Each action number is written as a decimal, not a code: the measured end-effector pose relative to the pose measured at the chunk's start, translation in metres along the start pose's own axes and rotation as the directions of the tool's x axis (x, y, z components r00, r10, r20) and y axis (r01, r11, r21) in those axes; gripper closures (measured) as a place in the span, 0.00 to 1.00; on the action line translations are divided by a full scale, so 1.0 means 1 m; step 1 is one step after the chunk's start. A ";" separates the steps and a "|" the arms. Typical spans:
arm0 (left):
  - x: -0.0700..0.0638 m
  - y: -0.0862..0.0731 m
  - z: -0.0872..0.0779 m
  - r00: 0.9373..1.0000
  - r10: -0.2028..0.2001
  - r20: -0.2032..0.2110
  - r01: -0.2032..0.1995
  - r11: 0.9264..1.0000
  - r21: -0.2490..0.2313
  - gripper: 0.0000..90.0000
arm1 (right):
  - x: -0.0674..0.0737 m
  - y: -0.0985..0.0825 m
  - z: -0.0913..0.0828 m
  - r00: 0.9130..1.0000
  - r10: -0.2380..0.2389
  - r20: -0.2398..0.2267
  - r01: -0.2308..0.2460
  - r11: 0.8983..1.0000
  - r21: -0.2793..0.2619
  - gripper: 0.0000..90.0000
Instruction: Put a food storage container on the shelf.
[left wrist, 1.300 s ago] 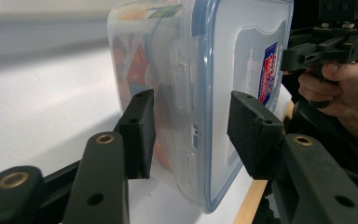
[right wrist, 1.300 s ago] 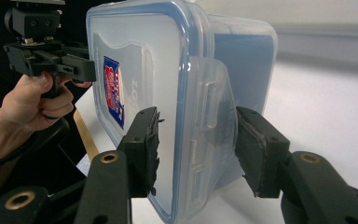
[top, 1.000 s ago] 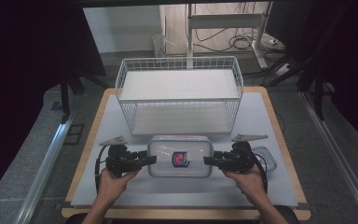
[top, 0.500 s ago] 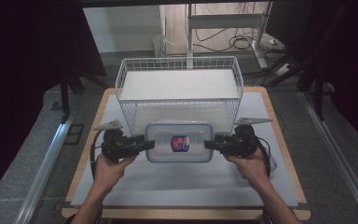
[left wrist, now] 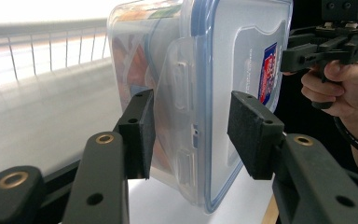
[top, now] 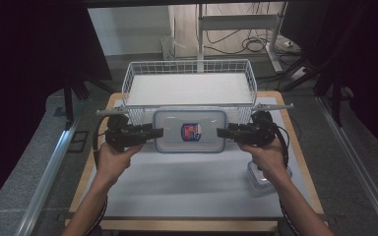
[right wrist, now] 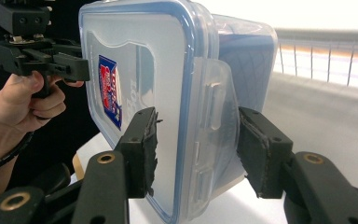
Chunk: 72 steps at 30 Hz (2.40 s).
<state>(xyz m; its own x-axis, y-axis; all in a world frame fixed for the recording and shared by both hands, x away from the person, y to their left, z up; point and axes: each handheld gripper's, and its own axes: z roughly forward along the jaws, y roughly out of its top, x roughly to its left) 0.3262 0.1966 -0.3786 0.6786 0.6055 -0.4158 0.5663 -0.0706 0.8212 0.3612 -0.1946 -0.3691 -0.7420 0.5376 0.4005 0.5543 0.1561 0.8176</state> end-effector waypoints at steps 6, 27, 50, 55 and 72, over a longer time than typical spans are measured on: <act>0.004 0.024 -0.005 1.000 0.000 0.013 0.000 1.000 0.000 0.58 | 0.002 0.021 -0.002 1.000 -0.005 0.004 0.005 1.000 -0.006 0.56; 0.028 0.087 -0.006 0.999 -0.017 0.029 0.018 1.000 -0.024 0.58 | -0.008 0.091 0.005 1.000 0.006 0.014 -0.006 0.999 -0.035 0.55; 0.056 0.120 0.011 0.997 -0.073 0.034 0.074 0.997 -0.035 0.58 | -0.033 0.123 0.018 0.997 0.063 0.036 -0.061 0.997 -0.053 0.55; 0.062 0.118 0.015 0.995 -0.099 0.029 0.100 0.994 -0.033 0.57 | -0.039 0.125 0.024 0.996 0.078 0.037 -0.076 0.996 -0.041 0.55; 0.061 0.116 0.023 0.999 -0.045 -0.023 0.044 0.998 -0.034 0.54 | -0.056 0.122 0.031 0.993 0.122 0.012 -0.121 0.990 -0.068 0.54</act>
<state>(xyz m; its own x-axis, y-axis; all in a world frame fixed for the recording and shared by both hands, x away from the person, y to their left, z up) 0.4441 0.2072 -0.3172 0.6419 0.6258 -0.4431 0.5795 -0.0174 0.8148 0.4814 -0.1800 -0.3048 -0.6646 0.5622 0.4921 0.6128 0.0333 0.7895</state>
